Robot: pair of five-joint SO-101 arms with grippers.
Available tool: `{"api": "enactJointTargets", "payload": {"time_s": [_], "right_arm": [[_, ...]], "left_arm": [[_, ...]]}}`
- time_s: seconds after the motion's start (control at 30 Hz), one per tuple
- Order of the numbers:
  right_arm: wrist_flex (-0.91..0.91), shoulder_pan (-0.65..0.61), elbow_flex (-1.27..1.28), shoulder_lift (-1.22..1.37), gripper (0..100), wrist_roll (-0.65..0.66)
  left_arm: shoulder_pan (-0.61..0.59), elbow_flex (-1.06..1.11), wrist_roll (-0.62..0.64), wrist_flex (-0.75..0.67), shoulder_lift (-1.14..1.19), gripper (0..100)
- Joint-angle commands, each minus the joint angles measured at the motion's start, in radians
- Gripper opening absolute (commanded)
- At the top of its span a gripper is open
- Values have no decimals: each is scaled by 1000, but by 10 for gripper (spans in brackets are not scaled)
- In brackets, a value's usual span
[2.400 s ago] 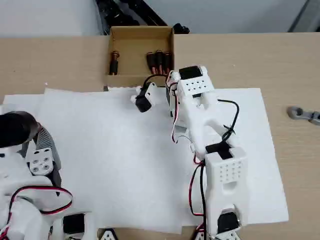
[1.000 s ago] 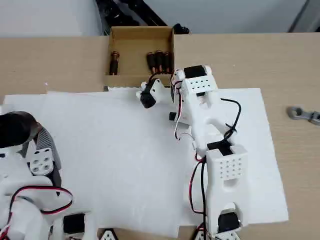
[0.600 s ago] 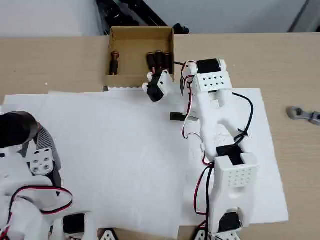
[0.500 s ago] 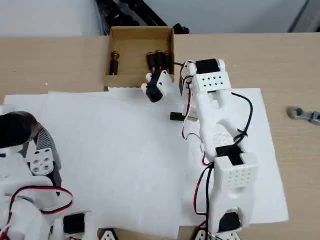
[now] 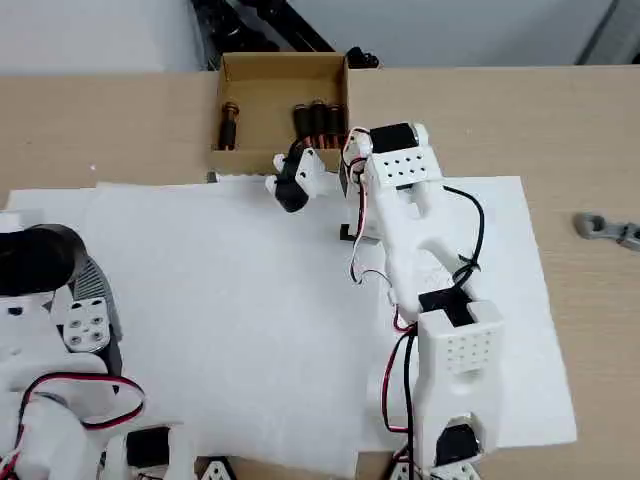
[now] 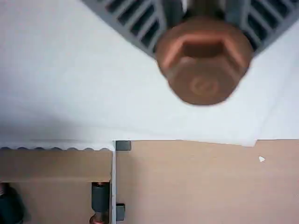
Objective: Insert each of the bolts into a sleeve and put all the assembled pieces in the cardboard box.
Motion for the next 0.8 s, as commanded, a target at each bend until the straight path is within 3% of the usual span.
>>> {"api": "enactJointTargets", "payload": {"time_s": [0.0,0.63,0.77], "right_arm": [[-13,-2,-18,15,296,8],[-97,-19,-18,202,295,3],[-96,-19,-18,202,204,3]], "left_arm": [[-3,-4,-8,-14,3,6],[-3,-4,-6,-14,3,6],[-3,-4,-6,-15,5,6]]}}
